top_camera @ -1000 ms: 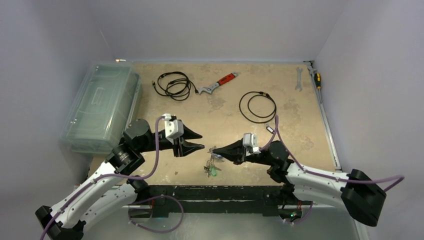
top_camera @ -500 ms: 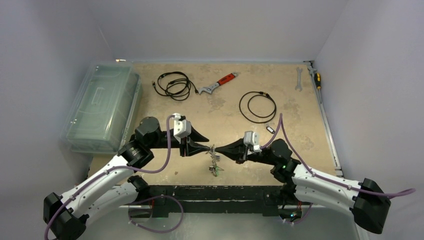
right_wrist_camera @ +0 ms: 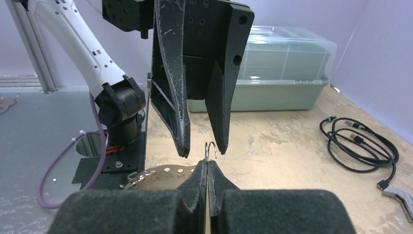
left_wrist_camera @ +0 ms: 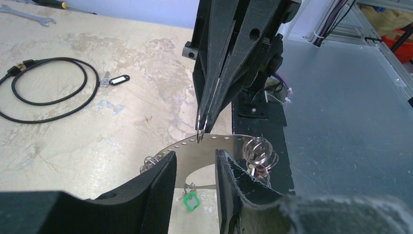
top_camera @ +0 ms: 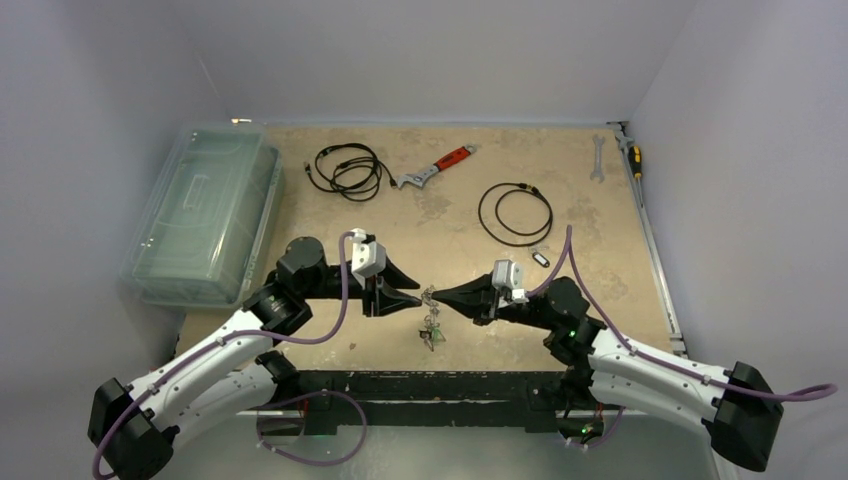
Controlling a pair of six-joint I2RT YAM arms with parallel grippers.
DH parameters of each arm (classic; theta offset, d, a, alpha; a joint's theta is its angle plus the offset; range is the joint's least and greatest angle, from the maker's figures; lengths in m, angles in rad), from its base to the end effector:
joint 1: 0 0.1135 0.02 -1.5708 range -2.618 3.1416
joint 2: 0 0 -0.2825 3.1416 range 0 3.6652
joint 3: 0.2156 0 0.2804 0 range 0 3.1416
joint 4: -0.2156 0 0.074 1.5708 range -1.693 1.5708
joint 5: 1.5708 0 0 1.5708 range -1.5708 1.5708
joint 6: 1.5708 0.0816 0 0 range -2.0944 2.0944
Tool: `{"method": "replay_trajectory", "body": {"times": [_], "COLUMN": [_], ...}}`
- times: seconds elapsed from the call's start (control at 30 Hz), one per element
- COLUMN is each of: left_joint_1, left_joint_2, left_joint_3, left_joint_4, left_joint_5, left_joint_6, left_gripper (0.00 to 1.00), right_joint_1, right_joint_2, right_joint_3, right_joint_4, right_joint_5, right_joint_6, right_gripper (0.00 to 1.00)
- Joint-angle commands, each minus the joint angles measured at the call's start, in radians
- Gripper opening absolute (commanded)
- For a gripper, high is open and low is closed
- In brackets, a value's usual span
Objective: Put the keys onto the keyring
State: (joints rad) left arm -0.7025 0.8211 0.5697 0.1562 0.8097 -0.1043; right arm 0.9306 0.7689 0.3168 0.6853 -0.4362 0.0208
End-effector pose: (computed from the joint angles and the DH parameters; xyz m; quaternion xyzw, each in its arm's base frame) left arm 0.1430 -0.1985 0.2978 0.4536 0.5719 -0.5108 0.4542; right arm 0.1118 0.2079 0.2784 -0.4185 0.4692 0.4701 0.6195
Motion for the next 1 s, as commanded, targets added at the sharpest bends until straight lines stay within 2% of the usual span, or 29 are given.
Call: {"method": "replay_trajectory", "body": {"times": [0.0,0.17,0.2,0.27,0.97], "left_joint_1": [0.001,0.001,0.0,0.0,0.0], "left_joint_2": [0.006,0.024,-0.026,0.029,0.046], "left_joint_3": [-0.018,-0.033,-0.033,-0.035,-0.049], "left_joint_4": [0.115,0.172,0.175,0.184,0.216], "left_joint_5": [0.008,0.014,0.014,0.015,0.024], "left_joint_6": [-0.041,-0.073,-0.074,-0.076,-0.07], "left_gripper": [0.33,0.29,0.28,0.26,0.13], "right_joint_1": [0.005,0.005,0.005,0.006,0.014], "right_joint_2": [-0.014,0.0,0.002,0.003,0.025], "right_joint_3": [0.062,0.067,0.067,0.068,0.08], "right_joint_4": [0.034,0.042,0.043,0.044,0.046], "right_joint_5": [0.014,0.008,0.007,0.007,-0.002], "right_joint_6": [-0.012,-0.006,-0.004,-0.004,0.008], "right_gripper": [0.0,0.0,0.0,0.0,0.0]}}
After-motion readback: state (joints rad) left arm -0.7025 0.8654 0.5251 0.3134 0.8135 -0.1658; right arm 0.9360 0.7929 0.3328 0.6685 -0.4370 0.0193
